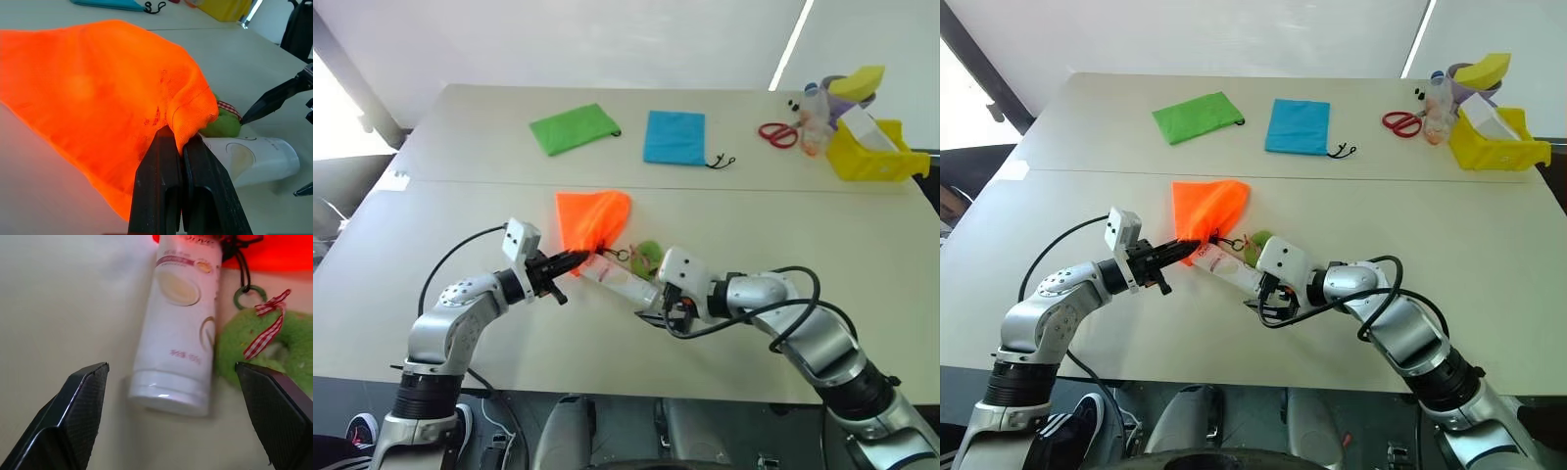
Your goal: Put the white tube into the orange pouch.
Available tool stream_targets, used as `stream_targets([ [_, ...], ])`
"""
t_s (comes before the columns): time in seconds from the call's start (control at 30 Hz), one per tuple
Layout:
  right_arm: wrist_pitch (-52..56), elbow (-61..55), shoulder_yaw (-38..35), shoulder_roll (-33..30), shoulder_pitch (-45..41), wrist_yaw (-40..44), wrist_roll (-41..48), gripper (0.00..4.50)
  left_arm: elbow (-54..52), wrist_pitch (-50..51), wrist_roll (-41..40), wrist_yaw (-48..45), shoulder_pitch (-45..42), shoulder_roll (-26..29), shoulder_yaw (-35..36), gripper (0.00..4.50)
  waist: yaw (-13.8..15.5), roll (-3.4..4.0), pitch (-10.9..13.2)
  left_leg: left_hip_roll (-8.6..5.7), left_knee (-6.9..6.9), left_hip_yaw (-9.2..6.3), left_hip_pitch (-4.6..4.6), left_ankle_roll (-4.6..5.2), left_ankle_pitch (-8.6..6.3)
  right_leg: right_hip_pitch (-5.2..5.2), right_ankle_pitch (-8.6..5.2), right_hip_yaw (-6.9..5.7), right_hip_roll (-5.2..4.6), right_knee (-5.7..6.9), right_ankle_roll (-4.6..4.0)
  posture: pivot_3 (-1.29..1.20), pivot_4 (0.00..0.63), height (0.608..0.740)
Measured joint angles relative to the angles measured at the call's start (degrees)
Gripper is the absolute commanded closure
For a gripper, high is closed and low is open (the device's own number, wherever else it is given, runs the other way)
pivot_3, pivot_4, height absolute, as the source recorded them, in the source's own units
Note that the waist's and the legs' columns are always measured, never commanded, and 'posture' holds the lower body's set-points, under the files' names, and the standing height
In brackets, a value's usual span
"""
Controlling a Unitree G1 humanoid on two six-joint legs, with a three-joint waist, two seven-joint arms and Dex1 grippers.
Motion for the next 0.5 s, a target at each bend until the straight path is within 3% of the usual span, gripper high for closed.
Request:
stream_targets([
  [0.5,12.7,-1.3,-0.3,-0.6,-2.9,-0.9,4.6,0.15,-0.5,0.0,0.0,0.4,0.2,-0.5,0.0,4.50,-0.1,0.00,0.0,0.00,-0.01,0.01,-0.01,0.00,0.00,-0.01,0.00,0.00,-0.01,-0.02,0.00,0.00,0.150,0.740],
])
